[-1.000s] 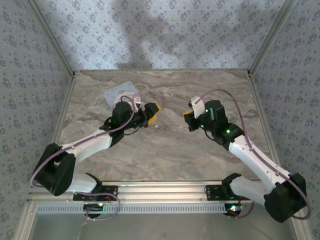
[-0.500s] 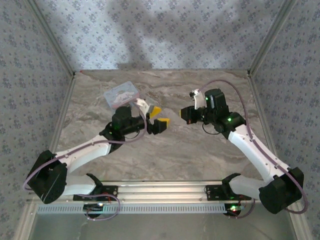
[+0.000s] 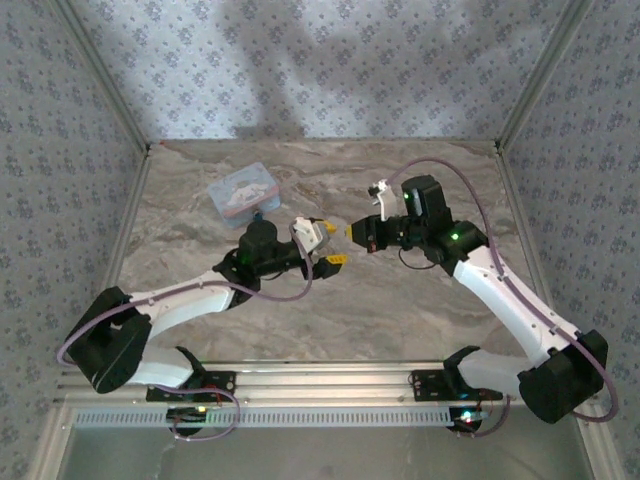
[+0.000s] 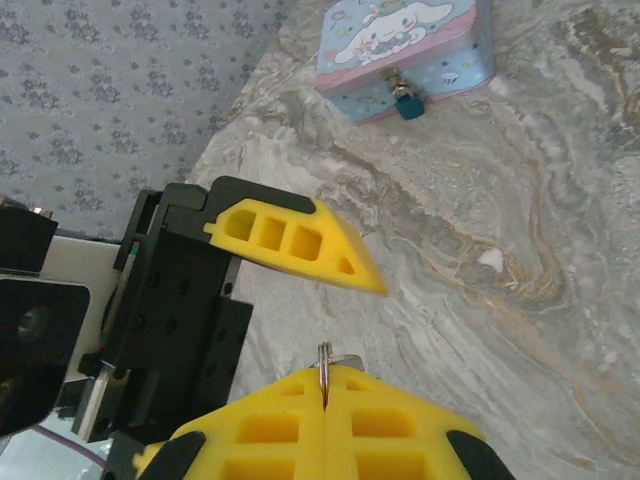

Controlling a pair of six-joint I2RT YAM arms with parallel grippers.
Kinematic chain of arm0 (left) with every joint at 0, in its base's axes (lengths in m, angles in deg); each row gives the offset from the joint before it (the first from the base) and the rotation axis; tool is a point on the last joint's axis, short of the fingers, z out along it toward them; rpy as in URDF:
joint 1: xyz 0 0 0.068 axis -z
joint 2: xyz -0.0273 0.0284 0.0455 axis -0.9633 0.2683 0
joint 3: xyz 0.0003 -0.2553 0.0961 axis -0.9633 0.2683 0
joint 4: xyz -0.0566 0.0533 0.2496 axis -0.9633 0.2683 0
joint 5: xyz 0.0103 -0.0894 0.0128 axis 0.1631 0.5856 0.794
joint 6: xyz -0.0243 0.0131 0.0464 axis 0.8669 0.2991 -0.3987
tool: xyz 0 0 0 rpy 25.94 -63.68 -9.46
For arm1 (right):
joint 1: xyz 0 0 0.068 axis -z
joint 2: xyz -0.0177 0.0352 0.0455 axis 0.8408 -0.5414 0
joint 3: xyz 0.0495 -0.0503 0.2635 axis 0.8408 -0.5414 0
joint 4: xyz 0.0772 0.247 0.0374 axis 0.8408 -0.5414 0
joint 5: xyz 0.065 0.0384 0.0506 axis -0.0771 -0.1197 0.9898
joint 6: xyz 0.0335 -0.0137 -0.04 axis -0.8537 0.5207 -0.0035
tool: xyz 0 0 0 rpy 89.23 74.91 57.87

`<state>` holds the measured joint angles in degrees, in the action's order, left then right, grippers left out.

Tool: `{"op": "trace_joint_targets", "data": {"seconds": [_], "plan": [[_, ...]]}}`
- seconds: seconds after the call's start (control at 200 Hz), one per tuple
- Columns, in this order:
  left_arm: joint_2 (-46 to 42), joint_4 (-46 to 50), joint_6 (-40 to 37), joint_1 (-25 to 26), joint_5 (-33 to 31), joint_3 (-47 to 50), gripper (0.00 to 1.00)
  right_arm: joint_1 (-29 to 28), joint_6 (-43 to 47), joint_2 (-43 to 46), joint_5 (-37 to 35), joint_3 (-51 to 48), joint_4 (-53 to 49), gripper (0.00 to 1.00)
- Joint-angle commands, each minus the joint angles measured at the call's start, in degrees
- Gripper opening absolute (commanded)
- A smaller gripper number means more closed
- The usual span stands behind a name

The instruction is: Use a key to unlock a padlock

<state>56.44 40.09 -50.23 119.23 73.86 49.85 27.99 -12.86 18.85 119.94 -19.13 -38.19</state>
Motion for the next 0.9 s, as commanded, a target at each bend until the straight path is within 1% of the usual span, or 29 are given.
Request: {"op": "trace_joint_targets", "data": {"seconds": [0.0,0.11,0.215,0.27,0.385,0.44,0.799,0.894], "plan": [[0.6,-2.8,-1.5,0.4,-0.2,-3.0,0.66,-0.7,-1.0,-0.2,1.6,2.2,-1.1,0.00],[0.8,-3.3,-1.4,0.4,-1.1,-3.1,0.63,-1.2,-1.1,-0.6,1.9,2.1,-1.0,0.00],[0.9,-2.6,-1.4,0.4,-1.0,-3.5,0.56,-1.5,-1.2,-1.2,2.3,2.0,-0.7,0.00],[0.9,-2.1,-1.5,0.4,-0.9,-3.8,0.51,-1.7,-1.4,-1.5,2.6,2.1,-0.6,0.00],[0.9,-0.3,-2.0,0.4,-0.7,-4.3,0.34,-1.8,-1.7,-1.6,2.9,2.1,-0.1,0.00],[0.8,0.4,-2.3,0.4,-1.1,-4.2,0.30,-1.8,-1.7,-1.4,2.9,2.0,0.3,0.00],[0.8,1.3,-2.7,0.4,-1.9,-3.9,0.29,-1.6,-2.7,-1.0,3.3,1.8,1.5,0.00],[0.8,1.7,-3.0,0.4,-2.1,-3.9,0.27,-1.6,-2.7,-1.0,3.3,1.8,1.6,0.00]]}}
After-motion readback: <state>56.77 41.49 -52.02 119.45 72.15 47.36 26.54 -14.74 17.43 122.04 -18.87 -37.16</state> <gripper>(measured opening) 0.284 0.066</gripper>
